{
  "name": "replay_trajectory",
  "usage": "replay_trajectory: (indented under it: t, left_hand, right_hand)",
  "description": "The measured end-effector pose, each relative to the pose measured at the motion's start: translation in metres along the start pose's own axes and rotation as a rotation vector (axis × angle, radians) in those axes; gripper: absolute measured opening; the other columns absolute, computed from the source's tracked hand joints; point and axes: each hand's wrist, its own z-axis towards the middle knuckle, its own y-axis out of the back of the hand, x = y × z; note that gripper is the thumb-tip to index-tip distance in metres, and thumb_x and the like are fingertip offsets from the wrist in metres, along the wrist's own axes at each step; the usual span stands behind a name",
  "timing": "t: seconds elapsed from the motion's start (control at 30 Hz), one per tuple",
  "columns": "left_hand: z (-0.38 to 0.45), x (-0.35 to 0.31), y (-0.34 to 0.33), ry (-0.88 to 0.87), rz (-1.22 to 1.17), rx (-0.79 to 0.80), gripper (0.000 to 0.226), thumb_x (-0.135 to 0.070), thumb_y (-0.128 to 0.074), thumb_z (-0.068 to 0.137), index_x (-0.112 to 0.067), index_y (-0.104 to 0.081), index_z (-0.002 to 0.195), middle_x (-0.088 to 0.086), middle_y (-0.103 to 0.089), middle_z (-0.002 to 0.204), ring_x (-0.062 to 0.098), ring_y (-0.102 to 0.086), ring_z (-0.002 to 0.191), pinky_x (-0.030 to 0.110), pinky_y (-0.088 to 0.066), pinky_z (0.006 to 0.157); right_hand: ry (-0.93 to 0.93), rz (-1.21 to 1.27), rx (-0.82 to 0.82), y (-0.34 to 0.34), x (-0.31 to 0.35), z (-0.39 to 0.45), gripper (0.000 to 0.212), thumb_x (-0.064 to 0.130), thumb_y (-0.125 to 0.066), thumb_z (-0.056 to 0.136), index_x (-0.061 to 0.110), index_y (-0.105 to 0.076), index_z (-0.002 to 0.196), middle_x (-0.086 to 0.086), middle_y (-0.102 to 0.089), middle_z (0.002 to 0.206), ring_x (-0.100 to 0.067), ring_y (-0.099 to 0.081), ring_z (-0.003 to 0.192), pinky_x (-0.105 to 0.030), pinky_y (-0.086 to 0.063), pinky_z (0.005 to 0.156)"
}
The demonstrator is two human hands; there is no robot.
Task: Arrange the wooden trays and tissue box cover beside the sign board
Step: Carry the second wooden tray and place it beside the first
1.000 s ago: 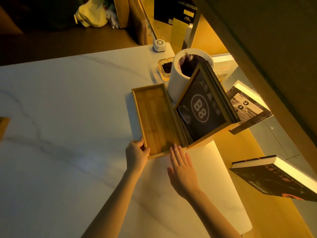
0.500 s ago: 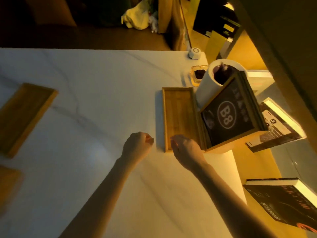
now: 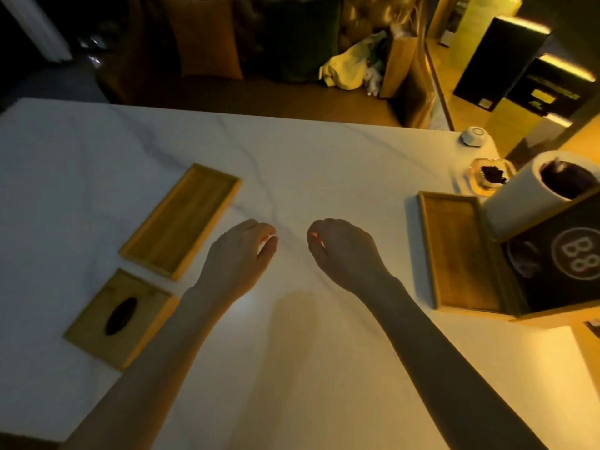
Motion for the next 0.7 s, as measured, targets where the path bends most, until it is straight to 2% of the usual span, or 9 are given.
replay_trajectory:
  t: [0.1,0.2,0.3,0.37,0.47,0.6,0.7]
  left_hand:
    - [-0.001,0.050,0.024,0.001,-0.008,-0.043,0.031,-0.024,-0.046,0.089,-0.009,-0.055,0.115,0.016,-0.063,0.114,0.030,-0.059,0.101,0.033,-0.045,0.082]
    - [0.000,0.105,0.044,-0.002,0.043,-0.033,0.043,-0.036,-0.036,0.089,-0.010,-0.050,0.120,0.016,-0.058,0.119,0.031,-0.054,0.107,0.036,-0.044,0.085]
    - [0.003,0.158,0.054,0.043,0.052,-0.006,0.046,-0.032,-0.037,0.090,-0.008,-0.040,0.129,0.017,-0.048,0.133,0.031,-0.045,0.121,0.041,-0.040,0.098]
    - [0.006,0.192,0.056,0.034,0.098,0.044,0.051,-0.032,-0.035,0.089,-0.006,-0.033,0.133,0.018,-0.042,0.139,0.031,-0.039,0.128,0.043,-0.034,0.105]
    - [0.008,0.242,0.051,0.077,0.160,0.170,0.052,-0.031,-0.033,0.093,-0.007,-0.021,0.138,0.016,-0.028,0.148,0.030,-0.024,0.138,0.047,-0.025,0.112]
    - [0.008,0.290,0.034,0.157,0.226,0.369,0.056,-0.030,-0.030,0.093,-0.011,-0.004,0.140,0.010,-0.007,0.154,0.026,-0.006,0.142,0.050,-0.014,0.114]
    - [0.010,0.312,0.023,0.223,0.181,0.401,0.056,-0.028,-0.034,0.093,-0.009,-0.010,0.140,0.012,-0.010,0.154,0.025,-0.009,0.142,0.047,-0.015,0.114]
  right_hand:
    - [-0.021,0.034,-0.028,-0.021,0.042,0.017,0.029,0.022,-0.039,0.094,0.006,-0.057,0.110,-0.012,-0.064,0.108,-0.029,-0.057,0.097,-0.039,-0.048,0.079]
    - [-0.031,-0.004,0.007,-0.052,0.078,0.036,0.035,0.022,-0.040,0.094,0.004,-0.047,0.122,-0.015,-0.055,0.124,-0.032,-0.047,0.114,-0.042,-0.039,0.092]
    - [-0.083,-0.014,0.065,-0.083,0.107,0.052,0.048,0.025,-0.037,0.095,0.003,-0.028,0.137,-0.015,-0.039,0.141,-0.031,-0.032,0.131,-0.041,-0.028,0.106]
    - [-0.110,-0.019,0.124,-0.102,0.121,0.062,0.056,0.029,-0.032,0.096,0.006,-0.011,0.143,-0.012,-0.022,0.152,-0.026,-0.016,0.140,-0.039,-0.014,0.114]
    - [-0.137,0.003,0.204,-0.126,0.137,0.075,0.059,0.032,-0.027,0.097,0.009,0.002,0.144,-0.009,-0.006,0.156,-0.022,-0.002,0.143,-0.036,-0.002,0.115]
    - [-0.215,0.058,0.294,-0.156,0.149,0.087,0.061,0.036,-0.024,0.097,0.008,0.005,0.143,-0.009,0.003,0.156,-0.021,0.005,0.143,-0.034,0.002,0.114]
    - [-0.280,0.069,0.362,-0.178,0.156,0.096,0.065,0.043,-0.021,0.096,0.006,0.006,0.142,-0.011,0.008,0.156,-0.023,0.009,0.142,-0.035,0.006,0.113]
